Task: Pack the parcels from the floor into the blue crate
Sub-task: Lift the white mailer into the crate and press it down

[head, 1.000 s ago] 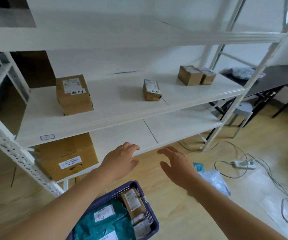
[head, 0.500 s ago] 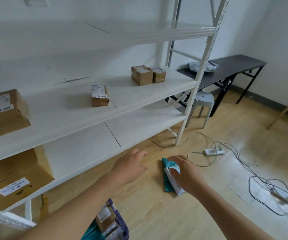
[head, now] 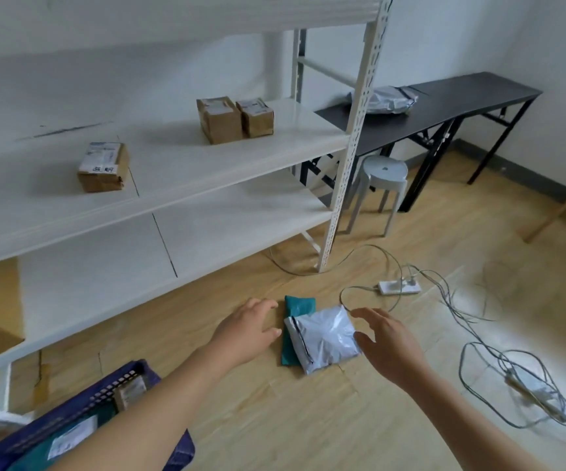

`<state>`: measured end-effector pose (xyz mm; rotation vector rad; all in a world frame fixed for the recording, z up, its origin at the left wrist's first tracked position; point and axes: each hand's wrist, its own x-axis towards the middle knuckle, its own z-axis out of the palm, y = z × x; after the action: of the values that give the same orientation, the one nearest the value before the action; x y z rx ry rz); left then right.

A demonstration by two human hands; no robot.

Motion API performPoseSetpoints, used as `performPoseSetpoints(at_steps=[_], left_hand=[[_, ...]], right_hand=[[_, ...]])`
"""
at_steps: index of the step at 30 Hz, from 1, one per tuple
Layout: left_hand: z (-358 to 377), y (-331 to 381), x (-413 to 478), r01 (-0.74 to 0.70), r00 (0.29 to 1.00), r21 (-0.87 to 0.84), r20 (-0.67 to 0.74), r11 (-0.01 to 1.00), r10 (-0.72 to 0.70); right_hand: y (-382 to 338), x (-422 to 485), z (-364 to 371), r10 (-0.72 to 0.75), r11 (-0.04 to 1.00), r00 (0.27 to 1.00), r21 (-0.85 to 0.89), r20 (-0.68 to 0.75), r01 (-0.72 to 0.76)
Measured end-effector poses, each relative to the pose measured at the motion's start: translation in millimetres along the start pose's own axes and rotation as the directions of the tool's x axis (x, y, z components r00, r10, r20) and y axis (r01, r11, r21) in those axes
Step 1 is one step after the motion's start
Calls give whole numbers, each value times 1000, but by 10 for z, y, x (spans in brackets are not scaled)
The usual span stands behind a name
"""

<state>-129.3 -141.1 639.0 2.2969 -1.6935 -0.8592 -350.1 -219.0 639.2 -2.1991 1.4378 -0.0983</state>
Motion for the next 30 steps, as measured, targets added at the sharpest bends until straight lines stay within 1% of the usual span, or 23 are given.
performPoseSetpoints(at_steps=[4, 8, 12, 18, 23, 27, 30], left_hand=[[72, 113, 370, 34, 999, -8, 19, 999, -34], [159, 214, 867, 66, 997, -61, 50, 996, -63], [244, 235, 1513, 108, 993, -99, 65, 989, -102], [380, 129, 2456, 258, 963, -184, 133, 948, -236], [673, -51, 3165, 334, 939, -210, 157, 919, -306], [1108, -298, 3686, 370, 928, -230, 146, 900, -344], [1545, -547, 4060, 413, 911, -250, 135, 876, -391]], right_hand=[[198, 365, -27, -35, 999, 999, 27, 38, 34], [393, 829, -28, -55, 998, 994, -12, 90, 56], [602, 1516, -60, -63, 997, 988, -41, 144, 69], [960, 2563, 23, -49, 992, 959, -97, 280, 79], [1302, 3339, 467, -28, 993, 923, -98, 385, 71], [1586, 3820, 1131, -35, 991, 868, -96, 495, 95], [1801, 4172, 1698, -51, 987, 834, -99, 550, 125]])
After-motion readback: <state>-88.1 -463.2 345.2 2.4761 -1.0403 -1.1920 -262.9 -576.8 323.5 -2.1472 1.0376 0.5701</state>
